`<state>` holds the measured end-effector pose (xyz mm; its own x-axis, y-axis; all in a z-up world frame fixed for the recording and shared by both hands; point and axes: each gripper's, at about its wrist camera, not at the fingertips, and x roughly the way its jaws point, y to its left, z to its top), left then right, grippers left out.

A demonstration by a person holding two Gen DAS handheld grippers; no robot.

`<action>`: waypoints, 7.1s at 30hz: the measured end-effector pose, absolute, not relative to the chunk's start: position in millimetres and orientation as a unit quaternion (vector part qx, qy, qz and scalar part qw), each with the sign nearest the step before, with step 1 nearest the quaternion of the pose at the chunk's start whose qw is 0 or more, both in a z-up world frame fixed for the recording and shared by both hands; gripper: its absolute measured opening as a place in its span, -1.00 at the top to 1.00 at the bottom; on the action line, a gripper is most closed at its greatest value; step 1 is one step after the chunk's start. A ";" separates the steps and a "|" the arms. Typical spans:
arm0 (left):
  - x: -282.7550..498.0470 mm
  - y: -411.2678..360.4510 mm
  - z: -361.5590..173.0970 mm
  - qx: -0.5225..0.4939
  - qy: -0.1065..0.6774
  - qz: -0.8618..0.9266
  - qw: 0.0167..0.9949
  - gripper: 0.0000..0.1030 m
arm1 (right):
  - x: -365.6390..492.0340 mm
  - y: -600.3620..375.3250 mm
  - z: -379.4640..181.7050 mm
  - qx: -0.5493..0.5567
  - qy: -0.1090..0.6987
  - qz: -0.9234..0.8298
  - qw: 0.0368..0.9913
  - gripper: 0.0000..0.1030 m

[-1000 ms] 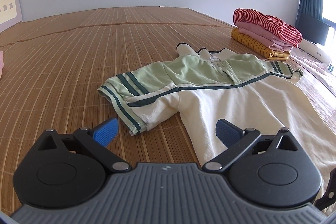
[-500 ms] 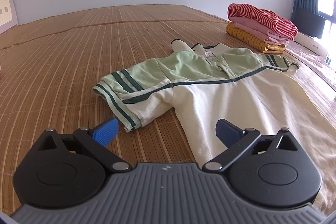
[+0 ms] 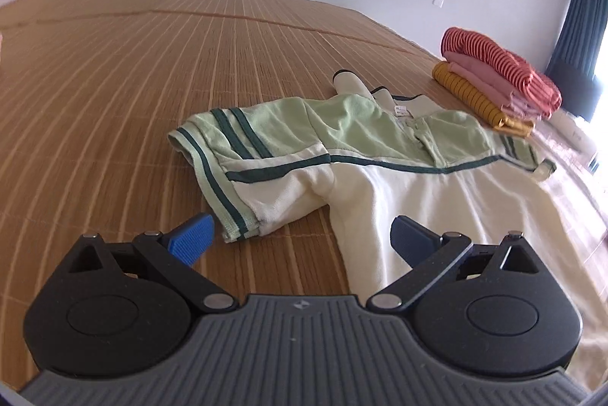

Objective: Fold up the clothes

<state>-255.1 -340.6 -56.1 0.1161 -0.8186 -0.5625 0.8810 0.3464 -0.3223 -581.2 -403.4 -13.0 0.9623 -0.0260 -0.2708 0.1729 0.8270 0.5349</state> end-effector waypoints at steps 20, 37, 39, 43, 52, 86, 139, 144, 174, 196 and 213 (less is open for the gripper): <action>-224.9 -372.9 -61.6 -0.050 0.386 -0.520 0.760 -0.15 | -602.6 -450.5 -68.0 0.401 0.173 -0.175 0.882 -0.39; -221.4 -379.6 -28.2 0.101 0.245 -0.488 0.832 0.60 | -598.2 -428.5 -62.1 0.303 0.215 -0.179 0.911 -0.51; -221.9 -380.8 -32.4 0.114 0.252 -0.481 0.832 0.60 | -597.6 -428.8 -62.5 0.296 0.220 -0.179 0.912 -0.52; -213.6 -371.4 -39.4 0.134 0.256 -0.456 0.842 0.55 | -600.0 -430.0 -60.0 0.300 0.222 -0.180 0.910 -0.51; -252.5 -310.7 -19.5 0.139 0.230 -0.538 0.799 -0.48 | -660.2 -431.9 -27.5 0.276 0.195 -0.245 0.909 -0.51; -401.6 -236.3 -39.4 0.154 0.148 -0.715 0.666 -0.76 | -690.7 -328.6 -60.2 0.052 0.311 -0.347 0.883 0.44; -356.4 -191.8 -32.8 0.087 0.210 -0.688 0.689 -0.77 | -501.1 -191.9 -84.5 -0.116 0.279 -0.051 0.952 0.84; -350.6 -185.4 -30.4 0.074 0.207 -0.684 0.696 -0.78 | -493.0 -196.1 -75.9 -0.021 0.251 0.006 0.968 0.94; -290.3 -333.8 -17.1 0.086 0.262 -0.636 0.721 -0.84 | -646.0 -574.9 -17.1 0.321 0.131 -0.378 0.858 -0.08; -283.7 -343.5 -63.6 0.066 0.276 -0.641 0.714 -0.84 | -645.2 -632.6 -61.5 0.293 0.153 -0.434 0.838 0.80; -294.1 -343.3 -65.4 0.093 0.256 -0.631 0.726 -0.85 | -624.3 -599.9 -45.5 0.256 0.158 -0.442 0.845 0.86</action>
<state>-294.1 -343.3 -65.4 0.0727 -0.8689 -0.4896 0.9641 0.1869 -0.1885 -624.3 -599.9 -45.5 0.5599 -0.6659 -0.4930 0.8276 0.4784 0.2937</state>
